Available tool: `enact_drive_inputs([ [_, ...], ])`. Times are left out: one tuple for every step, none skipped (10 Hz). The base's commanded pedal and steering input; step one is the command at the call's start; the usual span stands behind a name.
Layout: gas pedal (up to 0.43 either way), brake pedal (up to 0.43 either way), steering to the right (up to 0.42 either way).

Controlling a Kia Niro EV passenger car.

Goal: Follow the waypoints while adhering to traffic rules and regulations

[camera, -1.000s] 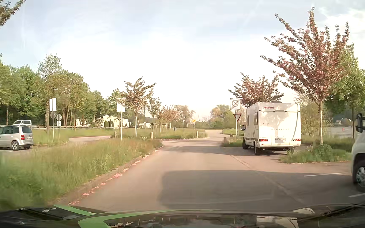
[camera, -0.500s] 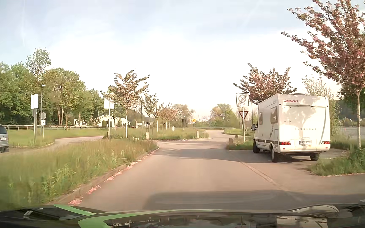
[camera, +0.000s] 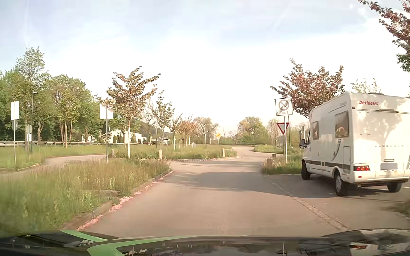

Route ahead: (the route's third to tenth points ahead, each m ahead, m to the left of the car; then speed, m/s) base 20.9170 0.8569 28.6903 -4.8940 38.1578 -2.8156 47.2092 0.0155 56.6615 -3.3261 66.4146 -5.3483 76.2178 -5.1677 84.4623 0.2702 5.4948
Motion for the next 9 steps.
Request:
enact_drive_inputs([
  [0.047,0.000,-0.009],
  [0.059,0.000,-0.009],
  [0.059,0.000,-0.009],
  [0.059,0.000,-0.010],
  [0.059,0.000,-0.010],
  [0.059,0.000,-0.010],
  [0.059,0.000,-0.010],
  [0.059,0.000,-0.010],
  [0.059,0.000,-0.010],
])
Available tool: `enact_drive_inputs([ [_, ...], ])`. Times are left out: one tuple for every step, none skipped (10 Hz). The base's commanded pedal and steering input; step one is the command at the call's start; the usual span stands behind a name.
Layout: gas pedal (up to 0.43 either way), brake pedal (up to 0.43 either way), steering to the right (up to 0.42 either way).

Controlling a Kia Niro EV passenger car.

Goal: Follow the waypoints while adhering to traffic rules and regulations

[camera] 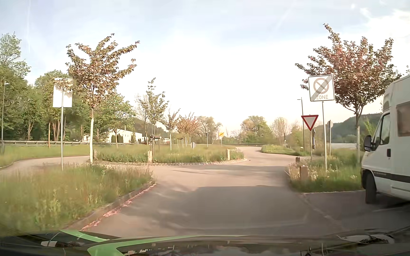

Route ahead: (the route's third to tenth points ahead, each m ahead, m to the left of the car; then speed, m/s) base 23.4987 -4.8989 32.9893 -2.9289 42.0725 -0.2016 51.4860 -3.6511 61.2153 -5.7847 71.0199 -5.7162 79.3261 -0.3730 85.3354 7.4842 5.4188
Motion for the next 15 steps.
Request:
enact_drive_inputs([
  [0.079,0.000,-0.010],
  [0.079,0.000,-0.010],
  [0.079,0.000,-0.008],
  [0.087,0.000,-0.004],
  [0.087,0.000,-0.003],
  [0.087,0.000,0.000],
  [0.087,0.000,0.008],
  [0.087,0.000,0.023],
  [0.087,0.000,0.035],
  [0.087,0.000,0.052],
  [0.087,0.000,0.071],
  [0.087,0.000,0.089],
  [0.087,0.000,0.109],
  [0.087,0.000,0.130],
  [0.087,0.000,0.146],
])
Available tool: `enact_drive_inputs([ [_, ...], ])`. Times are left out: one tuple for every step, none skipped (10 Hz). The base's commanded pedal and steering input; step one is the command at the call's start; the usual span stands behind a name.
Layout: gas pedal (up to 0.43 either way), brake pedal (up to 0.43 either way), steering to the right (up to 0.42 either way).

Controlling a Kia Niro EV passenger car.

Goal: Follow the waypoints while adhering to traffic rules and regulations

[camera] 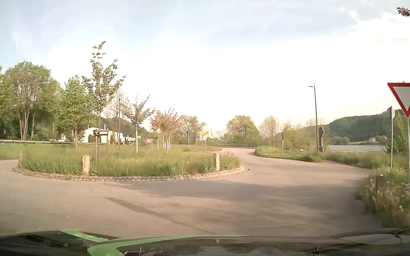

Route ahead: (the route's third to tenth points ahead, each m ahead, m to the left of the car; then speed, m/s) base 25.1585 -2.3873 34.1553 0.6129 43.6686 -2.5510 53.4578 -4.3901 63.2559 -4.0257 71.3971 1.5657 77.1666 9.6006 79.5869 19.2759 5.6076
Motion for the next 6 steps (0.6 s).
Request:
enact_drive_inputs([
  [0.087,0.000,0.164],
  [0.087,0.000,0.174],
  [0.087,0.000,0.181],
  [0.087,0.000,0.188],
  [0.079,0.000,0.195],
  [0.079,0.000,0.206],
])
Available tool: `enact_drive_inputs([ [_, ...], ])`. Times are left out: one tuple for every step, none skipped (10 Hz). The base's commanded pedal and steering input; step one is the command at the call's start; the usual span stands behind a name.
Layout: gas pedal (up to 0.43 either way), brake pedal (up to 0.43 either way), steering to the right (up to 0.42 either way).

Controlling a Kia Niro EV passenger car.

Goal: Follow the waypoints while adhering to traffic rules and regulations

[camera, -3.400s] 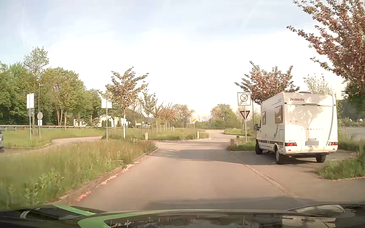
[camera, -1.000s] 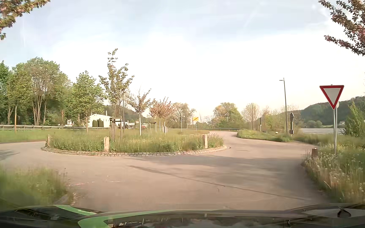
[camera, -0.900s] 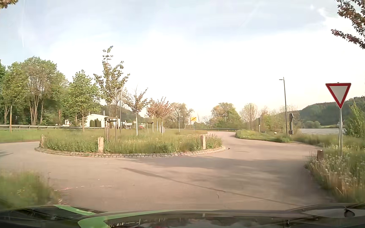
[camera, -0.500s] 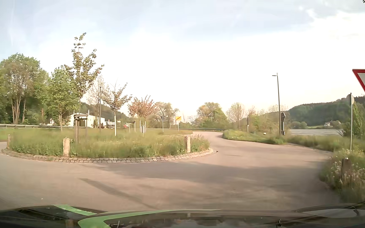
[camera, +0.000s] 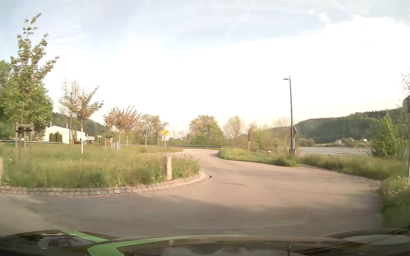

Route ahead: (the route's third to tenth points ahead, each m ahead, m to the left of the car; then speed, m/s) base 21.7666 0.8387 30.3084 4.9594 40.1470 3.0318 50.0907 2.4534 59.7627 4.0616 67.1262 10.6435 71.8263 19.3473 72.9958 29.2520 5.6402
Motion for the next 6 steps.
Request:
enact_drive_inputs([
  [0.079,0.000,0.210],
  [0.079,0.000,0.209],
  [0.079,0.000,0.201],
  [0.079,0.000,0.193],
  [0.079,0.000,0.175],
  [0.079,0.000,0.154],
])
